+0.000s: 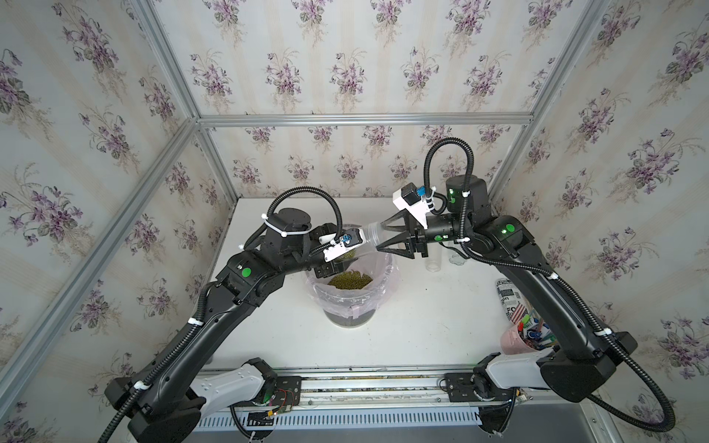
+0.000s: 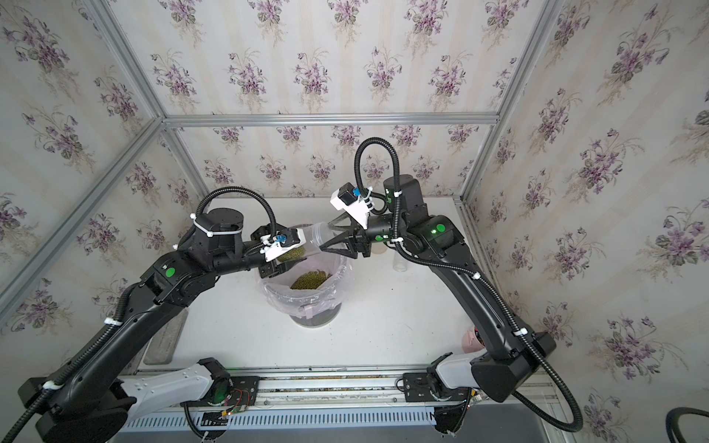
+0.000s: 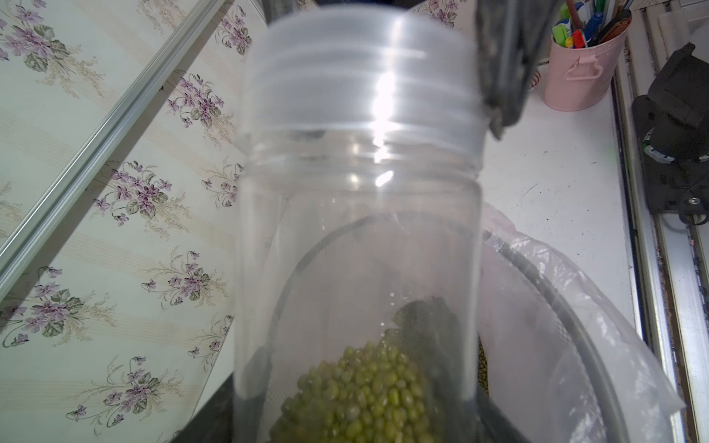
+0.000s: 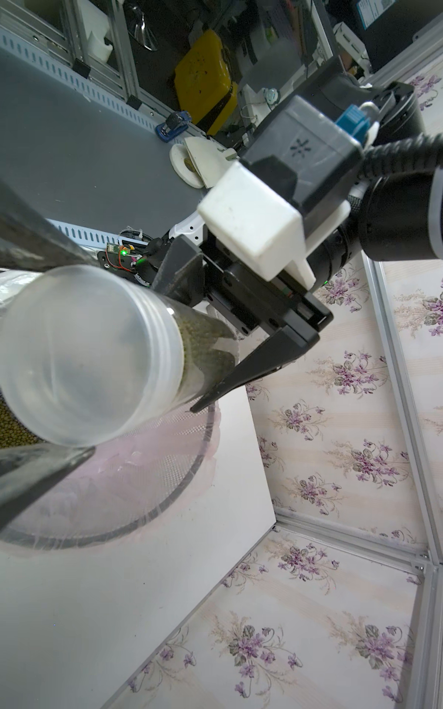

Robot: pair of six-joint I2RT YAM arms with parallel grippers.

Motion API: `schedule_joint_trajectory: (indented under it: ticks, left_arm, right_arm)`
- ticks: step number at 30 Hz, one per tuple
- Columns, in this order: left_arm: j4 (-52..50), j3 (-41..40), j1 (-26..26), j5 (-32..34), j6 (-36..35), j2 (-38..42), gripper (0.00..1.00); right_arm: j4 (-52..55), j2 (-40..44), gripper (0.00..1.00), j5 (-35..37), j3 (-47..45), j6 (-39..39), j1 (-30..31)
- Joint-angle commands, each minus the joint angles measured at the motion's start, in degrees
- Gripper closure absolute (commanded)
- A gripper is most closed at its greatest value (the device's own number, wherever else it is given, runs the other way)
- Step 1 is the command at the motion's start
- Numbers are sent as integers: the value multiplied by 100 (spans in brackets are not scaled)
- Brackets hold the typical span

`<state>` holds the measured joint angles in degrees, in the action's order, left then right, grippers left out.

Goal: Empty moldy mung beans from jars
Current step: Unscrew the lid from the jar.

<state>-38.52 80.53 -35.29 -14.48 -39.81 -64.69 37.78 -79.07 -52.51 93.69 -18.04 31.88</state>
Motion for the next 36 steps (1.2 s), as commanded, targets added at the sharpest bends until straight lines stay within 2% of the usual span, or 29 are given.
schedule_joint_trajectory:
  ticks: [1,9,14,29,36]
  left_arm:
    - [332,24,13,20,72,17,100]
    - [329,41,16,8,70,-7,100]
    - [331,40,13,26,62,-34,100]
    - [329,64,14,67,35,-88,100]
    - [372,33,13,92,9,-49,100]
  right_arm:
    - [530,-119,50,-432,177,-662,-258]
    - [1311,-258,50,-751,454,-1573,-305]
    - [1340,-250,50,-927,492,-1698,-305]
    - [898,-235,51,-636,541,-1159,-549]
    - [388,-88,52,-417,449,-526,-705]
